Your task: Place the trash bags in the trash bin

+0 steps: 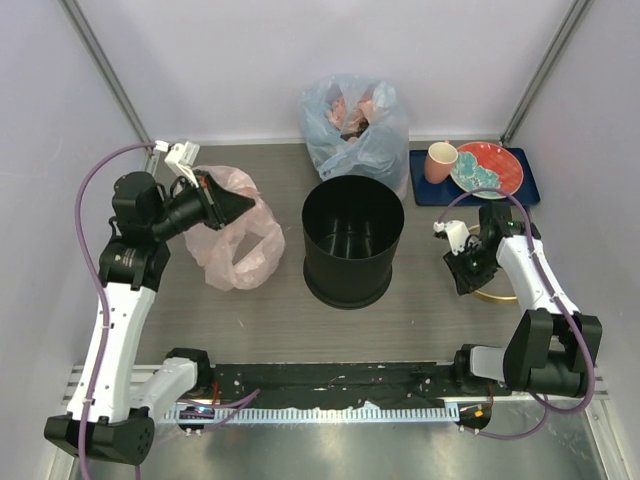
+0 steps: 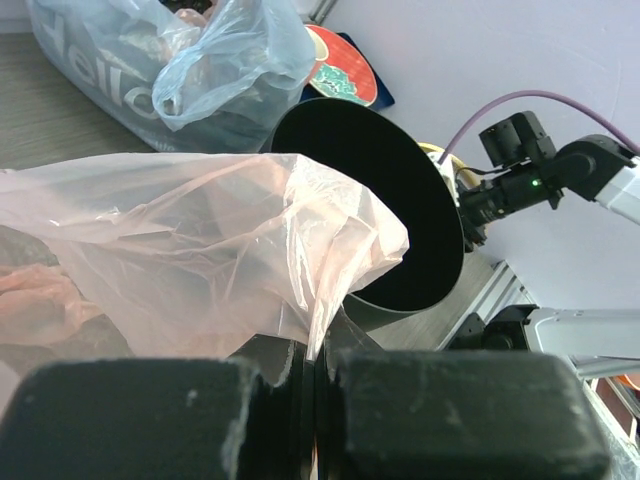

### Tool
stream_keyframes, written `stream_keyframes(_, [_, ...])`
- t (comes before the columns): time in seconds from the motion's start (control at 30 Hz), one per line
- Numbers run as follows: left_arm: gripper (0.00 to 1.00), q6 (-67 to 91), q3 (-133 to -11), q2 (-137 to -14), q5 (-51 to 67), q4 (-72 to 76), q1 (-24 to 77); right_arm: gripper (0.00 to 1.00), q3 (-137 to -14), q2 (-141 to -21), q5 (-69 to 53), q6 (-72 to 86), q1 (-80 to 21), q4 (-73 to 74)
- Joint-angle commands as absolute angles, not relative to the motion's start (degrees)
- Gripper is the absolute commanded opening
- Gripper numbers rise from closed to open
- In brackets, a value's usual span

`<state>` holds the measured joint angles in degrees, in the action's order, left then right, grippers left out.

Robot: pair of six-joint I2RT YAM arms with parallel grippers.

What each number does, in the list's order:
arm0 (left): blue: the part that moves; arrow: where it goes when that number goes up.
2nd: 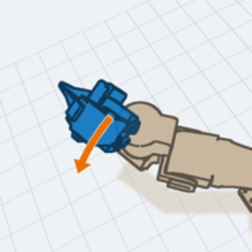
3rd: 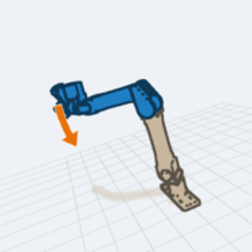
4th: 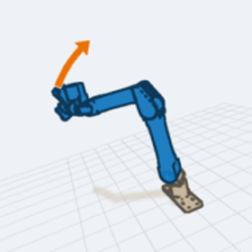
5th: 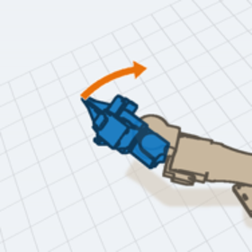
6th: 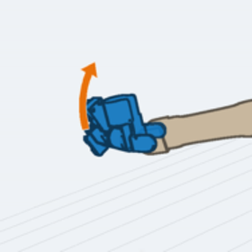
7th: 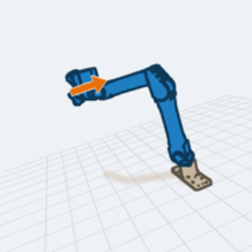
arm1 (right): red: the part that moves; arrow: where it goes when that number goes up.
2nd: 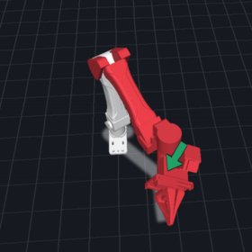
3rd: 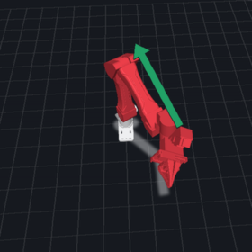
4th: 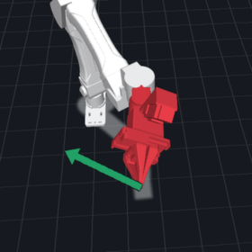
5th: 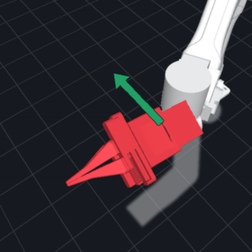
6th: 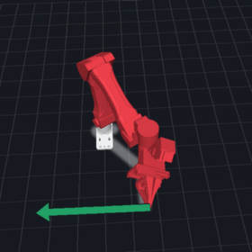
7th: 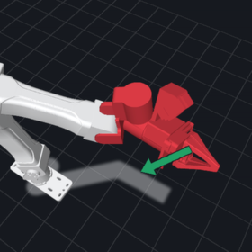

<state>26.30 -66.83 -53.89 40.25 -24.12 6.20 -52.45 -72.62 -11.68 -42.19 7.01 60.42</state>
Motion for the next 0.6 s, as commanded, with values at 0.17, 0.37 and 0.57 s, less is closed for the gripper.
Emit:
stream_keyframes(0.17, [0.0, 31.54, -71.28, -53.61, 49.74, -18.99, 5.8, 0.62, -51.68, -72.16, -16.0, -41.93, 8.44, 52.91])
stream_keyframes(0.37, [0.0, 39.17, -76.37, -54.66, 55.01, -10.21, 5.8, 0.71, -60.52, -67.24, -18.54, -41.84, 10.37, 59.67])
stream_keyframes(0.57, [0.0, 57.26, -84.27, -59.84, 58.53, 13.05, 5.89, 0.73, -79.6, -65.21, -28.02, -39.12, 10.37, 69.06])
